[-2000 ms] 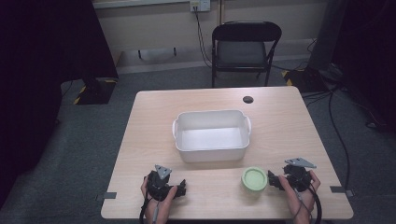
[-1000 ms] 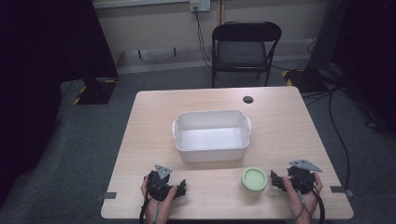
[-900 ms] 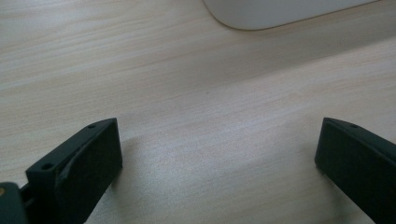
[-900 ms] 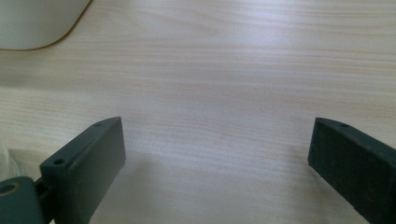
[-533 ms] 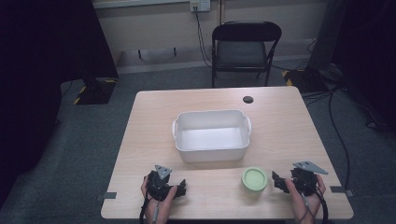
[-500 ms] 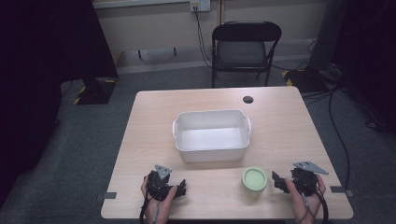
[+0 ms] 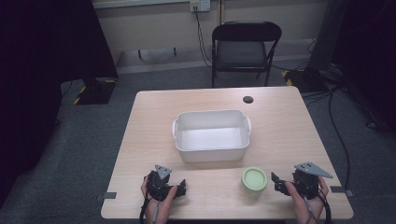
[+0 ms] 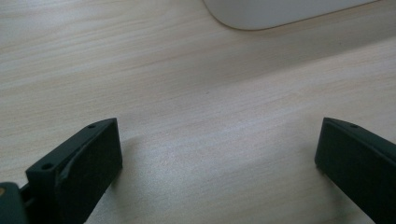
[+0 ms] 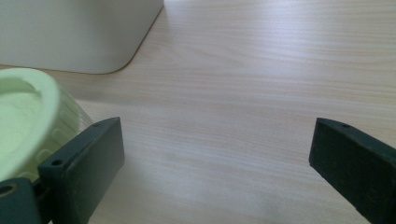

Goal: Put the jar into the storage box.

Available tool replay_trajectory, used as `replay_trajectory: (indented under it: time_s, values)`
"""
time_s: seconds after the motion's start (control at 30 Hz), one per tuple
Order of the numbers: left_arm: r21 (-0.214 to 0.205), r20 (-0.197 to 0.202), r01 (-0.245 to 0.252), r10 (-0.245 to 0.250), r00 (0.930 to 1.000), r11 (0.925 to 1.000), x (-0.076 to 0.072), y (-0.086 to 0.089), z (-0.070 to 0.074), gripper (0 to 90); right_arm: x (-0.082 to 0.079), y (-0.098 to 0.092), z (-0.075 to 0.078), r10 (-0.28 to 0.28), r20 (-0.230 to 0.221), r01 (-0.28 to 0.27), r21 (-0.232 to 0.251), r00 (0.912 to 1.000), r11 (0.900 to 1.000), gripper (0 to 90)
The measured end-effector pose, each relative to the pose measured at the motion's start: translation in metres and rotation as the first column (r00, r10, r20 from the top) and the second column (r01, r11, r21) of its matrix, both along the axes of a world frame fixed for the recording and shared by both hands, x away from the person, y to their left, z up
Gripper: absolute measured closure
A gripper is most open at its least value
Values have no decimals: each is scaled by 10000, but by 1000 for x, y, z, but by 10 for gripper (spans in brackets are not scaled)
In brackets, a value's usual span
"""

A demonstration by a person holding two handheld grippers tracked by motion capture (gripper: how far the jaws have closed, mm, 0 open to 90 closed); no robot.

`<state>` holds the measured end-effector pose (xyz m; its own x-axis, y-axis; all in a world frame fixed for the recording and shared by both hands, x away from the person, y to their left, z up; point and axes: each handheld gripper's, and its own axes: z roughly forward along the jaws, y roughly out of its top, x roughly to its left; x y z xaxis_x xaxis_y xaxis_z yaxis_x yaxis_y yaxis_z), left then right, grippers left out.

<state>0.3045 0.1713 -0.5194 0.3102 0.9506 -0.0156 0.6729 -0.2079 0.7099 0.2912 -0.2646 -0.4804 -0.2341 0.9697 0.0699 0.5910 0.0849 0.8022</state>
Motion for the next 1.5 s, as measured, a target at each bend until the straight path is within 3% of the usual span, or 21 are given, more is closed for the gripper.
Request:
replay_trajectory:
  time_s: [0.37,0.7,1.03,1.13,1.17,1.23,1.3,1.37,1.5]
  values:
    - [3,-1,3,-3,10000,10000,0,0,0,1,-9,7,20,731,459,-740,181,9963,9971,19]
    - [4,-2,4,-4,10000,10000,0,0,0,1,-12,23,38,1844,614,-1848,9,9809,9828,14]
    - [3,-4,2,-2,10000,10000,0,0,0,1,-9,43,47,3294,323,-3285,-306,9436,9440,14]
    - [1,0,3,-3,10000,10000,0,0,0,1,-7,49,47,3661,149,-3653,-379,9305,9301,14]
    - [3,-3,0,0,10000,10000,0,0,0,1,-6,52,46,3887,9,-3883,-445,9214,9205,15]
    - [2,-3,1,-1,10000,10000,0,0,0,1,-6,54,46,3963,-52,-3961,-476,9181,9170,14]
    - [3,0,4,-4,10000,10000,0,0,0,1,-3,58,44,4200,-279,-4210,-551,9071,9054,14]
    - [2,-1,1,-1,10000,10000,0,0,0,1,-2,60,44,4273,-379,-4289,-584,9033,9015,14]
    - [0,0,3,-3,10000,10000,0,0,0,1,2,67,42,4627,-773,-4678,-700,8831,8811,15]
